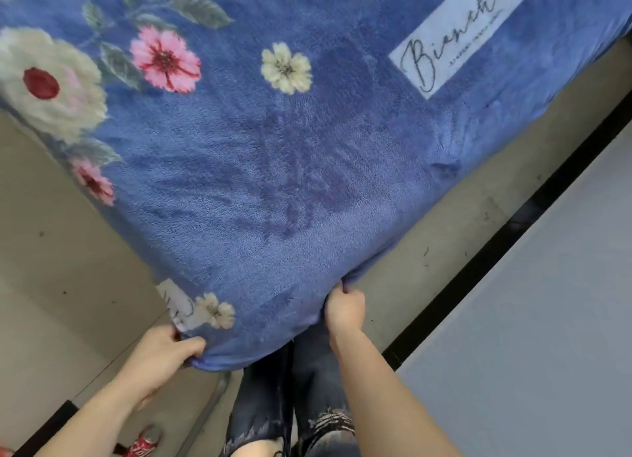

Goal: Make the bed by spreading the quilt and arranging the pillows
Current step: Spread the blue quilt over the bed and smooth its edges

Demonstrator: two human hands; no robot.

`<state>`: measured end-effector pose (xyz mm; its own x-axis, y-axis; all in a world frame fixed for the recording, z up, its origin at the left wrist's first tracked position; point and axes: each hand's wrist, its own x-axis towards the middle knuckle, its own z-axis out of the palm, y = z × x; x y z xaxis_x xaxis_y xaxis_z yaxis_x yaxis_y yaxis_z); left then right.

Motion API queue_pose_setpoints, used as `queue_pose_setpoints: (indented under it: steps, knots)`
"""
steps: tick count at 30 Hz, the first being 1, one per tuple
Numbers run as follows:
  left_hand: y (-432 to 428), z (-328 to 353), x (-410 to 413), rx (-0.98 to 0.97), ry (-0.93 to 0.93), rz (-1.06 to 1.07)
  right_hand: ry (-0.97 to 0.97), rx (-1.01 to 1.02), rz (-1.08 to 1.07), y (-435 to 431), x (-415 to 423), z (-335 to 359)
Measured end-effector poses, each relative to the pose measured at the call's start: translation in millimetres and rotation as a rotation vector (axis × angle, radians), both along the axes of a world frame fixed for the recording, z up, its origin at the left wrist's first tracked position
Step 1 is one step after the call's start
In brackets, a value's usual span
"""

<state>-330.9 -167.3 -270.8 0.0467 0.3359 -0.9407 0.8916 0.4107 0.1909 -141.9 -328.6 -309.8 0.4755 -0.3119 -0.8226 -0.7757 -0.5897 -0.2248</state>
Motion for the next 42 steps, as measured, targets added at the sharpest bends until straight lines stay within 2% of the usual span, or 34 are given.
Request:
queue_pose_setpoints:
  steps: [2,5,8,10,12,13,18,22,25,29,32,37,41,42]
  knots:
    - [-4.0,0.9,-11.2,0.062,0.069,-0.032,0.047,-0.119,0.114,-18.8,-8.6,0.1]
    - [-12.6,-21.7,-1.1,0.182,0.119,-0.143,0.072,-0.018,0.238,-16.8,9.1,-6.0]
    - [-12.8,-57.0,14.6,0.084,0.069,-0.008,-0.216,0.104,-0.045,8.2,54.4,13.3]
    - [-4.6,-51.4,27.7,0.036,0.061,0.222,-0.52,0.051,-0.118,23.9,82.9,45.4]
    - [10.3,-28.7,44.8,0.024,0.034,0.436,-0.739,0.02,0.021,40.6,100.9,79.2]
    - [19.1,-22.2,51.9,0.039,0.014,0.511,-0.783,0.055,0.148,51.8,104.5,95.1]
    - [83.9,-0.1,81.7,0.165,-0.065,0.789,-0.706,0.229,0.873,126.6,103.0,122.1]
    - [138.6,8.9,94.2,0.245,-0.114,0.792,-0.735,0.16,1.327,186.2,88.5,114.2]
    - [194.8,8.7,98.2,0.334,-0.194,0.744,-0.733,0.133,1.521,228.5,77.3,110.2]
    - [289.4,12.6,110.2,0.39,-0.263,0.738,-0.683,0.089,1.599,304.5,68.6,111.2]
    - [367.8,17.4,119.2,0.379,-0.334,0.693,-0.621,0.077,1.547,382.7,60.3,114.5]
    - [452.1,17.0,105.2,0.286,-0.283,0.442,-0.478,0.003,1.523,509.5,43.2,110.1]
    - [474.3,20.4,92.1,0.017,-0.21,0.253,-0.309,-0.225,1.459,559.5,28.1,111.2]
    - [487.5,22.7,89.6,-0.004,-0.203,0.128,-0.265,-0.262,1.47,566.3,27.2,115.0]
